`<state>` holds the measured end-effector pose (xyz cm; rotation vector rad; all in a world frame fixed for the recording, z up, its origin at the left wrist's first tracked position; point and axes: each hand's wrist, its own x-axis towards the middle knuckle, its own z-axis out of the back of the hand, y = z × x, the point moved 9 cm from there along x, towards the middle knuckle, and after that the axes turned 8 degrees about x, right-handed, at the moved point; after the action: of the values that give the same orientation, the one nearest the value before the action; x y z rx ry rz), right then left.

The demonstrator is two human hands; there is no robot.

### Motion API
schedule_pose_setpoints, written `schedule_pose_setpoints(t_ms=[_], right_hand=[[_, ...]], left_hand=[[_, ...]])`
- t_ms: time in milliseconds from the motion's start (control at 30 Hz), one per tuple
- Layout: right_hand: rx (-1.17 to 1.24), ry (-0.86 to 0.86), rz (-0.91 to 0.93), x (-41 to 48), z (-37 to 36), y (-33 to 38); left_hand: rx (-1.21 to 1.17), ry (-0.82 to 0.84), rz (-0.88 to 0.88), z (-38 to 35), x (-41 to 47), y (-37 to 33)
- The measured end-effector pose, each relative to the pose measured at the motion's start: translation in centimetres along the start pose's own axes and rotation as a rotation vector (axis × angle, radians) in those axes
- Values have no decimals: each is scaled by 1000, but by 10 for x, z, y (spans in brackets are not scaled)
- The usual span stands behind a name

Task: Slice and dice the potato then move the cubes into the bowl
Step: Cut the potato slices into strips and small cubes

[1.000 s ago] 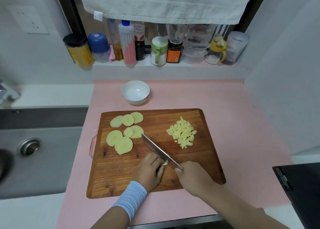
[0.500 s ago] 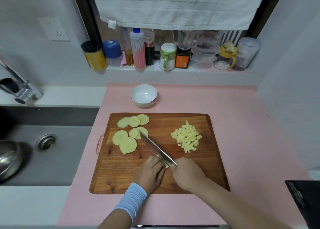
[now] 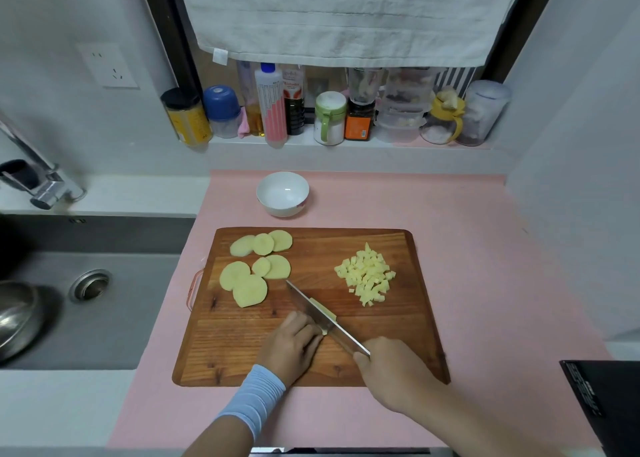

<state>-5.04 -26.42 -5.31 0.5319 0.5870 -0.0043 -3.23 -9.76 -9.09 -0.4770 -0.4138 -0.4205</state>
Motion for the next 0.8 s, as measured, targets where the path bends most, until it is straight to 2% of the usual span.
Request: schedule_pose_setpoints(t_ms=[567,800], right_hand=[[97,4,-9,36,-9,25],[81,-1,56,34,6,26]], left_hand=[[-40,-29,2,0,-1,5],[-90,38,27,9,-1,2]])
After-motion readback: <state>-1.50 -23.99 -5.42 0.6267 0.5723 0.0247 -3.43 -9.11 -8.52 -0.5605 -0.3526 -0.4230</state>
